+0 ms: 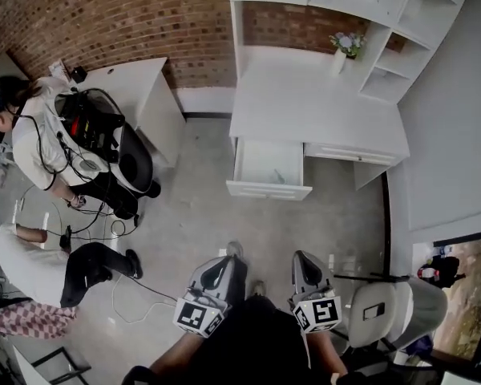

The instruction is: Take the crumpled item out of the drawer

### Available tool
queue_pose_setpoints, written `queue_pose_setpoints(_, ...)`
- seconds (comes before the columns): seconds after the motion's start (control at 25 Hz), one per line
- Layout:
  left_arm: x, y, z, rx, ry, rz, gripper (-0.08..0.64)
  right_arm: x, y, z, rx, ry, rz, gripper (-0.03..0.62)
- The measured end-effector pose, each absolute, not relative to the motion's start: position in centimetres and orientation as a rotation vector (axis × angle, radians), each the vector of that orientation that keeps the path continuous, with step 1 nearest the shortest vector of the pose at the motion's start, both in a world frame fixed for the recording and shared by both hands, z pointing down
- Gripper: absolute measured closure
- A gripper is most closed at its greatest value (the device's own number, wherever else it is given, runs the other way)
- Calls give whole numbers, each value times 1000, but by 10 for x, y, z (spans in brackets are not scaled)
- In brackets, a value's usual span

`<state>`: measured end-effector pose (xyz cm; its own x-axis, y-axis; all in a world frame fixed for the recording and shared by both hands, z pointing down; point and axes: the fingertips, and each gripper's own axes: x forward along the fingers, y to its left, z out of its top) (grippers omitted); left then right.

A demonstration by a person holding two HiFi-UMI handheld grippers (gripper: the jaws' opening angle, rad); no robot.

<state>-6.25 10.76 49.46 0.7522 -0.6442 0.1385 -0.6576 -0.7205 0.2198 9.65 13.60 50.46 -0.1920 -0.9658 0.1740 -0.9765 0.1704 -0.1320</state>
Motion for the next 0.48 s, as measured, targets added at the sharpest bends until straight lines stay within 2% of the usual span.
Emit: queue_pose_setpoints(0.48,-21,-63,485,2773,-817,65,535,119,-39,504,2005,-2256,327,578)
